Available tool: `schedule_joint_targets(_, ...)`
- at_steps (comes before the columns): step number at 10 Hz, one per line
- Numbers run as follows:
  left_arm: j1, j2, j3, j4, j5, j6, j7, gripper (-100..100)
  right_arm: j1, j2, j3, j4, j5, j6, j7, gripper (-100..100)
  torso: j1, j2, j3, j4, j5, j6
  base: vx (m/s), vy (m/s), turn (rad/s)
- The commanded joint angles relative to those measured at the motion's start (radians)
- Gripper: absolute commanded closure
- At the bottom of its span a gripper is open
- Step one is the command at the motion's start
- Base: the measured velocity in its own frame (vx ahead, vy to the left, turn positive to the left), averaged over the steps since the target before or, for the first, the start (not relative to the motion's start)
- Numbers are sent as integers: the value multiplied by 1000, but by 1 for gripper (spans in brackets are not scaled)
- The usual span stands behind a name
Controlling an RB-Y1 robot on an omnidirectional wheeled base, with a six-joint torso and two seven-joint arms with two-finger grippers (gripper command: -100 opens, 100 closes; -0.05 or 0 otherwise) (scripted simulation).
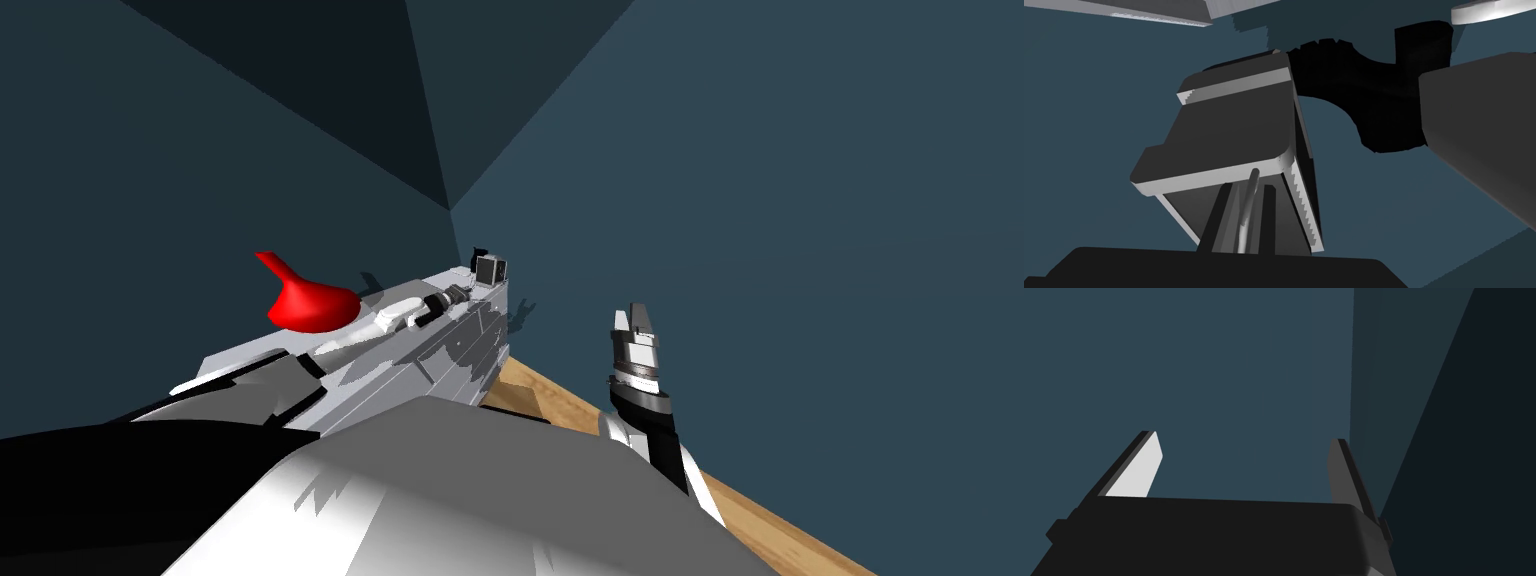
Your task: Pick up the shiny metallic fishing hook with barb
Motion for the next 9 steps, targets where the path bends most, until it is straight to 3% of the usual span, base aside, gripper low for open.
schedule_joint_targets(1,11,9,-5,-50,5,11,2,100,0,0,0,0,0,0,0,0,0,0,0,0,0,0,61,-5,-13)
schedule_joint_targets(2,11,9,-5,-72,5,11,2,100,0,0,0,0,0,0,0,0,-1,1,1,0,0,2,13,8,-57)
schedule_joint_targets(3,59,40,-31,-98,30,56,-2,100,0,0,0,0,0,0,0,0,-1,4,2,1,0,2,99,6,223)
schedule_joint_targets(6,61,40,-31,-180,30,56,-2,100,0,0,0,0,0,0,0,0,-1,1,0,0,0,2,63,-8,57)
schedule_joint_targets(7,111,72,-58,-217,55,100,-6,100,0,0,0,0,0,0,0,0,-1,4,2,1,0,2,103,-4,273)
schedule_joint_targets(9,111,72,-58,-286,55,100,-6,100,0,0,0,0,0,0,0,0,1,0,0,0,1,1,80,-17,81)
